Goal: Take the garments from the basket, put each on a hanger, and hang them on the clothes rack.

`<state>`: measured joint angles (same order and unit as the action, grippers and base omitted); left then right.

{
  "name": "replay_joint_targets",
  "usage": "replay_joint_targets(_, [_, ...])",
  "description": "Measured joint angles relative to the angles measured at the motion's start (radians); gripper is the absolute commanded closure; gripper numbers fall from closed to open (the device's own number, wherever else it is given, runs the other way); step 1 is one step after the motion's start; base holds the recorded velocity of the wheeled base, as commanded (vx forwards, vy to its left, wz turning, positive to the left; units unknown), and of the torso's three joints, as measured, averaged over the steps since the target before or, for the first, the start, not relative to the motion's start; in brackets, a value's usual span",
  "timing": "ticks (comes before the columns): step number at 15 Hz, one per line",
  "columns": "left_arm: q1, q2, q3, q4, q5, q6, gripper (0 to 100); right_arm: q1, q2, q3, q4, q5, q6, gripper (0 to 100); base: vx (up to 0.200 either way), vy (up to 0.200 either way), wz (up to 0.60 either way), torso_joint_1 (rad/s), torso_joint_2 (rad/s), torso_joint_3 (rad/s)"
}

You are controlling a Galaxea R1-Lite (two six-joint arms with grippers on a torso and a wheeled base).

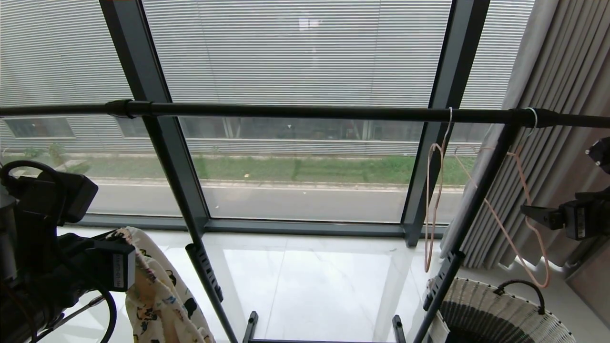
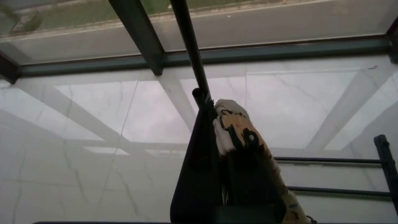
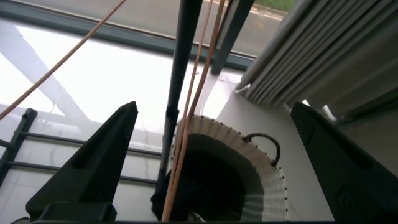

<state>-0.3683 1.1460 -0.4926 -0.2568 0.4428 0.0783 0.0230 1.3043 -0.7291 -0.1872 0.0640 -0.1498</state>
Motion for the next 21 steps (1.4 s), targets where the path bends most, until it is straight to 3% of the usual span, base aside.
replay_joint_targets(4, [0.0, -0.011, 0.0, 0.0, 0.0, 0.001, 100, 0.0, 0.053, 0.011, -0.011, -0.001, 0.054, 0, 0.0, 0.0, 0.0, 0.0, 0.0, 0.0])
replay_joint_targets(6, [0.0, -0.013, 0.0, 0.0, 0.0, 0.001, 100, 0.001, 0.108, 0.011, -0.093, -0.003, 0.081, 0, 0.0, 0.0, 0.0, 0.0, 0.0, 0.0])
replay_joint_targets(16, [0.0, -0.039, 0.012, 0.0, 0.0, 0.001, 100, 0.008, 0.284, 0.011, -0.233, -0.003, 0.092, 0, 0.0, 0.0, 0.0, 0.0, 0.0, 0.0])
replay_joint_targets(17, [0.0, -0.039, 0.012, 0.0, 0.0, 0.001, 100, 0.008, 0.29, 0.011, -0.234, -0.001, 0.092, 100, 0.0, 0.0, 0.0, 0.0, 0.0, 0.0])
replay_joint_targets(21, [0.0, -0.04, 0.013, -0.001, 0.0, 0.001, 100, 0.008, 0.297, 0.01, -0.234, -0.001, 0.092, 100, 0.0, 0.0, 0.0, 0.0, 0.0, 0.0])
